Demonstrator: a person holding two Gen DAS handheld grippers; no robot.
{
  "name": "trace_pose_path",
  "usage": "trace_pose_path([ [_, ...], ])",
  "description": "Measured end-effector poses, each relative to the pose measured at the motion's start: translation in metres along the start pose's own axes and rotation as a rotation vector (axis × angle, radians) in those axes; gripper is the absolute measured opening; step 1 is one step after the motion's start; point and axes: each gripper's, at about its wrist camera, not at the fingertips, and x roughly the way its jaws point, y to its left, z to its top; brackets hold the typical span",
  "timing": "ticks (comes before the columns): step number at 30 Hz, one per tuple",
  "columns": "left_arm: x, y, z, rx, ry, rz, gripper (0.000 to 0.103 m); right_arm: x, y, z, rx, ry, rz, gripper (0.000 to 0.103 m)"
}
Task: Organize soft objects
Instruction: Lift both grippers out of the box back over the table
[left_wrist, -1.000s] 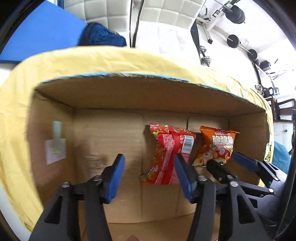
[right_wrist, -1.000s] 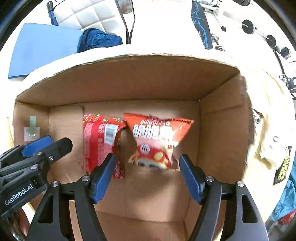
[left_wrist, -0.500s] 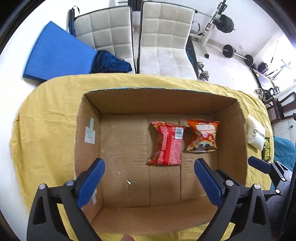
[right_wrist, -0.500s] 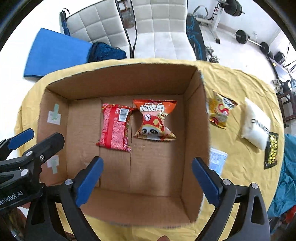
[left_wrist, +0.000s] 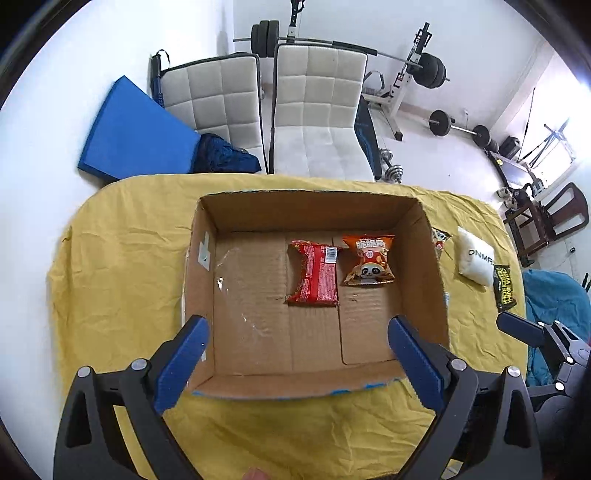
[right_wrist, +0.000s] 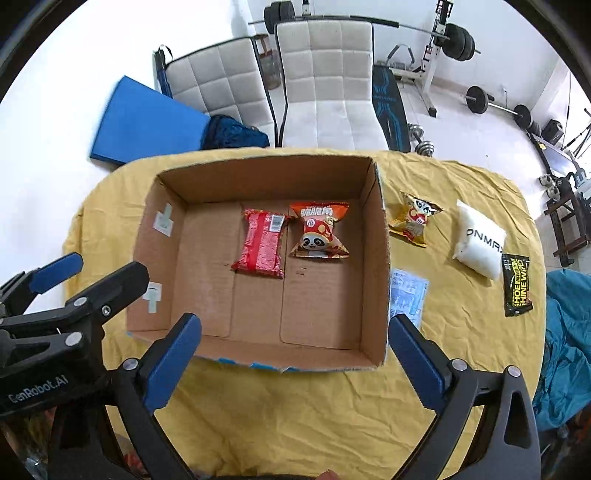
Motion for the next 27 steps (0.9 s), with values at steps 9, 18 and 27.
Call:
trace_pose_path([
  [9, -0.027, -0.004, -0.010, -0.024, -0.023, -0.006, 0.099, -0.029, -0.010, -0.015, 0.009, -0.028, 0.038, 0.103],
  [18, -0.025, -0.039, -0.012, -0.037, 0.005, -0.017, 0.099, -0.029, -0.090, -0.023, 0.115, -0.006, 0.077, 0.103],
  [27, 0.013, -0.170, 0.013, 0.121, 0.076, -0.103, 0.099, -0.022, -0.270, -0.034, 0.280, 0.028, -0.087, 0.103],
])
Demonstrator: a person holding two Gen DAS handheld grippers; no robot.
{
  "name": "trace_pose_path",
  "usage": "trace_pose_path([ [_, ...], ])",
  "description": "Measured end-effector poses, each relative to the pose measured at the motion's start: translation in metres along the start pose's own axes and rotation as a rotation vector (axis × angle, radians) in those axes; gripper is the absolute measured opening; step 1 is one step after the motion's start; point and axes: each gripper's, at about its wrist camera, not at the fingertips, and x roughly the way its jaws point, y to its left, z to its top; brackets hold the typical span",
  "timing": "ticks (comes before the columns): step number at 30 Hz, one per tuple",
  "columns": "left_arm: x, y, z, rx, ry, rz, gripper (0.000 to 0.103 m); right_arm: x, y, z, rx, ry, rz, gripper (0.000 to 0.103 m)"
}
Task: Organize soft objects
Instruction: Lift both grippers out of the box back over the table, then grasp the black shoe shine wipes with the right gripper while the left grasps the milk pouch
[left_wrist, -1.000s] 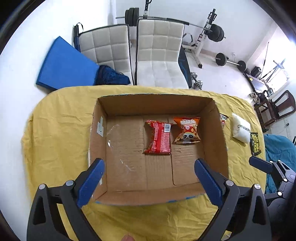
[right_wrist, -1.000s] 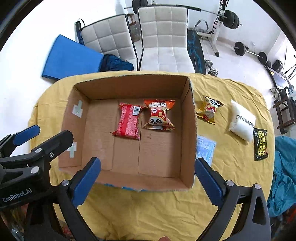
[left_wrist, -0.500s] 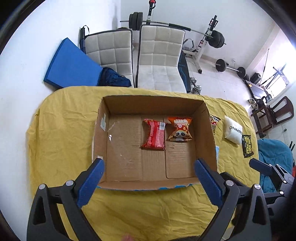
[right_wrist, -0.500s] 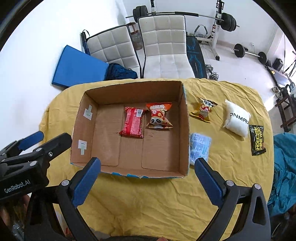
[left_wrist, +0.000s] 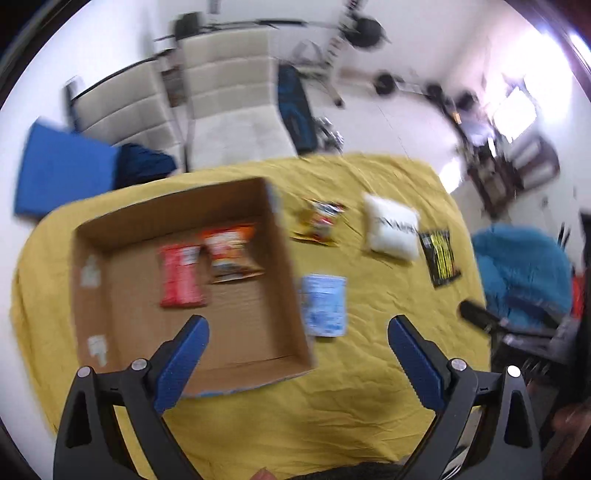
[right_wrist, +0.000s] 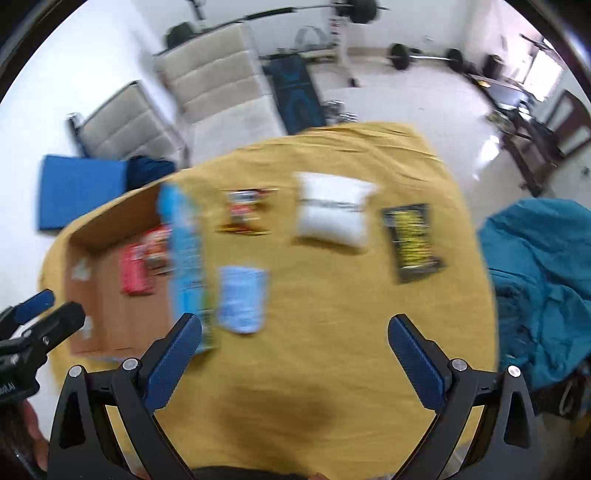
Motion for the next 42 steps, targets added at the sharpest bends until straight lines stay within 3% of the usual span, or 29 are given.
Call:
trace_pose_path([
  [2, 0.028, -0.037, 0.012, 0.076, 0.051, 0.016, 0.099, 0.012, -0.038, 0.009, 0.027, 0.015, -0.039, 0.103],
  [6, 0.096, -0.096, 0.031, 0.208, 0.161, 0.119, 0.099, 0.042, -0.109, 0.023, 0.089, 0.051, -0.088, 0.103],
  [9, 0.156, -0.132, 0.040, 0.279, 0.258, 0.181, 0.099, 0.067, -0.142, 0.028, 0.121, 0.077, -0.094, 0.103],
  [13, 0.207, -0.158, 0.035, 0.328, 0.325, 0.248, 0.099, 0.096, -0.172, 0.028, 0.148, 0.107, -0.102, 0.103],
  [21, 0.286, -0.141, 0.019, 0.225, 0.480, 0.300, 0.099, 0.138, -0.182, 0.030, 0.084, 0.159, -0.085, 0.103],
  [28, 0.327, -0.114, 0.006, 0.143, 0.617, 0.324, 0.099, 0.174, -0.167, 0.058, 0.012, 0.155, -0.059, 0.103],
  [32, 0.325, -0.110, 0.009, 0.103, 0.600, 0.263, 0.098, 0.216, -0.166, 0.077, 0.030, 0.205, -0.046, 0.102],
  [34, 0.318, -0.103, 0.015, 0.058, 0.584, 0.199, 0.098, 0.234, -0.170, 0.081, 0.064, 0.238, -0.033, 0.102],
  [36, 0.310, -0.100, 0.019, 0.010, 0.569, 0.122, 0.098, 0.249, -0.172, 0.081, 0.099, 0.272, -0.016, 0.085],
  [42, 0.298, -0.097, 0.020, -0.060, 0.535, 0.007, 0.098, 0.254, -0.165, 0.067, 0.074, 0.278, -0.048, 0.065],
])
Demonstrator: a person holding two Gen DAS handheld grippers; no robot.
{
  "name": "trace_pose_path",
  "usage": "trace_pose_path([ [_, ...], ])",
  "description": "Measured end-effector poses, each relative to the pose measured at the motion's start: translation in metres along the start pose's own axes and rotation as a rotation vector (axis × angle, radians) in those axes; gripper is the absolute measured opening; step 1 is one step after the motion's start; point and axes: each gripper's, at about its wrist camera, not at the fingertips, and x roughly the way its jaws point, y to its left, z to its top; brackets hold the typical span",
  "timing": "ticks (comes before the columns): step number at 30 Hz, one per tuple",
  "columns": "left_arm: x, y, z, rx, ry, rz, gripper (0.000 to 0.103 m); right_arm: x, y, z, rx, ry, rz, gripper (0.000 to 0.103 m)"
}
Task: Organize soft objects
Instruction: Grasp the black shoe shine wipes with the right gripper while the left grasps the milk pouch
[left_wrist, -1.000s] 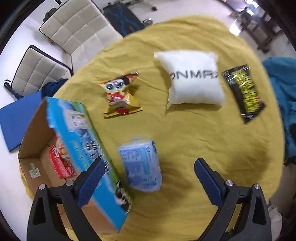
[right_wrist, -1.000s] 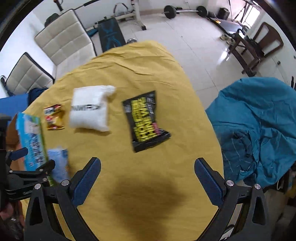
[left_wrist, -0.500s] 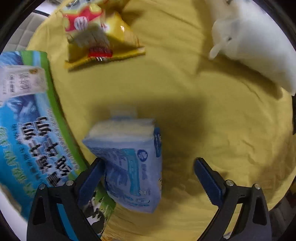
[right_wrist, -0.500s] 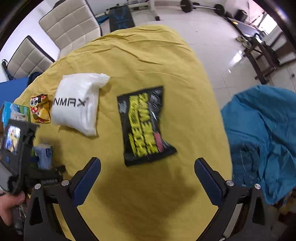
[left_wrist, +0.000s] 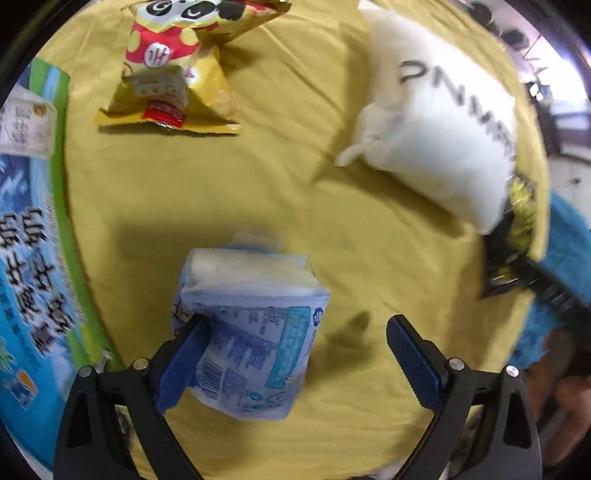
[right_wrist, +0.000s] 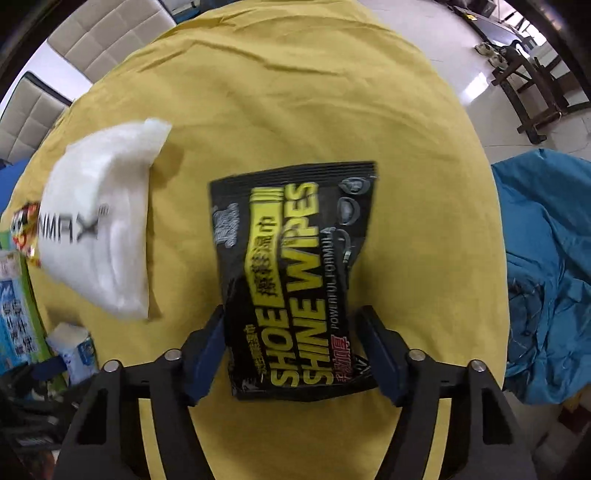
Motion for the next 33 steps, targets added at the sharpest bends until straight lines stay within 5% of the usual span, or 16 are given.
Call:
trace_pose_path([
  [3, -0.014, 0.007, 0.000, -0.034, 0.005, -0.107, 0.098, 0.000, 0.005, -0.018, -0.024, 0.050, 0.025, 0.062],
  [6, -0.024, 0.008, -0.003, -0.020, -0.001, -0.126, 0.098, -0.002, 0.009, -0.035, -0.049, 0.079, 0.057, 0.061],
  [12, -0.020, 0.013, -0.009, 0.039, 0.003, 0.056, 0.097, -0.007, 0.019, -0.054, -0.062, 0.069, 0.084, 0.063],
  [14, -0.010, 0.017, -0.008, 0.033, 0.030, 0.075, 0.073, -0.002, 0.021, -0.050, -0.046, 0.066, 0.074, 0.063],
  [17, -0.002, 0.017, -0.007, 0.040, 0.032, 0.109, 0.056, 0.006, 0.019, -0.054, -0.005, 0.064, 0.093, 0.064],
  [33, -0.032, 0.005, -0.063, 0.018, -0.072, 0.091, 0.040, -0.018, 0.029, -0.069, 0.032, 0.005, 0.099, 0.055],
])
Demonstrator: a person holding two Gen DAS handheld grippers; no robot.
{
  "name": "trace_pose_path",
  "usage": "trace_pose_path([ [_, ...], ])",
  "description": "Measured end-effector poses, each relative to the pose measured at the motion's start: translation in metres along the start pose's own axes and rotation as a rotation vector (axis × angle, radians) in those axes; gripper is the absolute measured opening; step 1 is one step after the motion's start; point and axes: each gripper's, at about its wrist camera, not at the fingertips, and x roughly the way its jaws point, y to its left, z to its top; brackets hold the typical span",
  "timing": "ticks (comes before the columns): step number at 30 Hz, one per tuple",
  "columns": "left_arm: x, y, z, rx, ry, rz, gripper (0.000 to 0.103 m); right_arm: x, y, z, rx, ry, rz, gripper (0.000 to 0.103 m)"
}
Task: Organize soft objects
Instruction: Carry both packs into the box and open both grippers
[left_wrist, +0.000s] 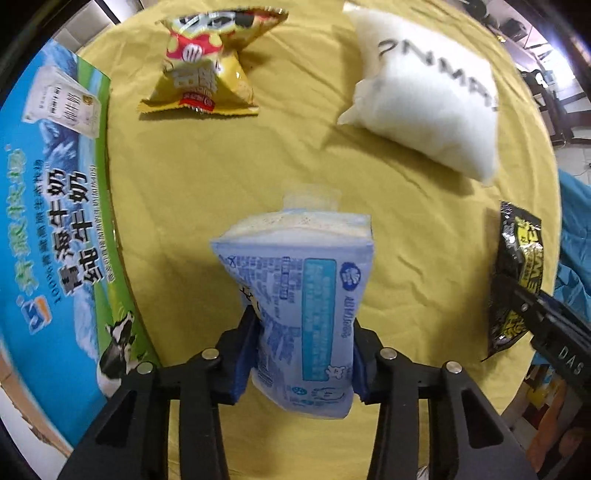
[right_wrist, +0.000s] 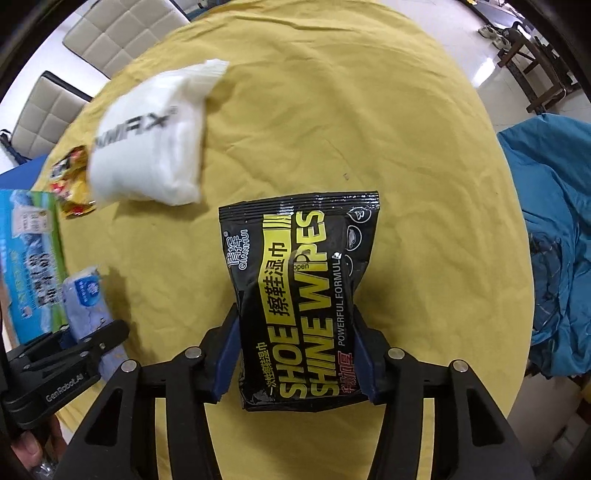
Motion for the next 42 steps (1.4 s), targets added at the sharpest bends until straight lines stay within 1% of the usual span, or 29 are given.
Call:
trace_pose_path([
  [3, -0.016, -0.005, -0.008, 0.002, -0.031, -0.009, 0.039, -0.015, 0.009, -0.013, -0.013, -0.016, 0.020, 0.055],
  [6, -0.031, 0.002, -0.012, 0.004, -0.054, -0.024, 0.039, -0.034, 0.024, -0.028, -0.033, -0.047, 0.035, 0.055],
  [9, -0.057, 0.006, -0.032, 0.012, -0.097, -0.044, 0.039, -0.054, 0.033, -0.039, -0.043, -0.073, 0.054, 0.055],
  [10, -0.066, 0.009, -0.030, 0.014, -0.109, -0.046, 0.039, -0.063, 0.041, -0.045, -0.051, -0.085, 0.064, 0.055],
  [12, -0.081, 0.013, -0.038, 0.017, -0.133, -0.059, 0.039, -0.075, 0.044, -0.049, -0.063, -0.103, 0.074, 0.055],
  [13, -0.093, 0.013, -0.043, 0.019, -0.152, -0.064, 0.039, -0.083, 0.052, -0.054, -0.073, -0.116, 0.080, 0.055],
  [14, -0.105, 0.012, -0.039, 0.021, -0.166, -0.065, 0.039, -0.090, 0.061, -0.058, -0.082, -0.124, 0.086, 0.055],
  [16, -0.119, 0.024, -0.049, 0.023, -0.199, -0.077, 0.039, -0.103, 0.070, -0.060, -0.096, -0.142, 0.097, 0.055],
  [17, -0.132, 0.028, -0.049, 0.022, -0.216, -0.085, 0.039, -0.111, 0.078, -0.064, -0.107, -0.154, 0.103, 0.055],
  [18, -0.144, 0.034, -0.055, 0.022, -0.234, -0.096, 0.039, -0.121, 0.077, -0.063, -0.114, -0.163, 0.109, 0.055],
  [19, -0.145, 0.039, -0.063, 0.023, -0.243, -0.103, 0.039, -0.130, 0.079, -0.067, -0.119, -0.170, 0.115, 0.055],
  [21, -0.162, 0.049, -0.074, 0.023, -0.273, -0.118, 0.039, -0.142, 0.099, -0.071, -0.132, -0.186, 0.136, 0.055],
  [22, -0.171, 0.054, -0.077, 0.023, -0.285, -0.126, 0.039, -0.150, 0.101, -0.077, -0.136, -0.193, 0.144, 0.055],
  [26, -0.183, 0.080, -0.087, 0.006, -0.320, -0.164, 0.039, -0.168, 0.141, -0.086, -0.158, -0.208, 0.186, 0.055],
  [27, -0.192, 0.092, -0.093, -0.004, -0.332, -0.174, 0.039, -0.171, 0.149, -0.089, -0.166, -0.208, 0.192, 0.055],
  [28, -0.188, 0.100, -0.092, -0.010, -0.339, -0.177, 0.039, -0.173, 0.160, -0.091, -0.173, -0.209, 0.199, 0.055],
  [30, -0.195, 0.117, -0.092, -0.024, -0.357, -0.171, 0.039, -0.173, 0.184, -0.097, -0.196, -0.206, 0.212, 0.055],
  [31, -0.201, 0.133, -0.096, -0.040, -0.369, -0.169, 0.039, -0.171, 0.193, -0.098, -0.203, -0.202, 0.218, 0.055],
  [34, -0.197, 0.165, -0.096, -0.074, -0.382, -0.147, 0.039, -0.162, 0.232, -0.101, -0.238, -0.187, 0.232, 0.055],
  [38, -0.190, 0.220, -0.100, -0.128, -0.370, -0.117, 0.039, -0.141, 0.279, -0.101, -0.269, -0.154, 0.238, 0.055],
  [40, -0.184, 0.242, -0.101, -0.153, -0.356, -0.111, 0.039, -0.125, 0.304, -0.099, -0.287, -0.137, 0.219, 0.055],
  [42, -0.178, 0.264, -0.101, -0.181, -0.338, -0.104, 0.039, -0.110, 0.319, -0.097, -0.294, -0.118, 0.204, 0.055],
])
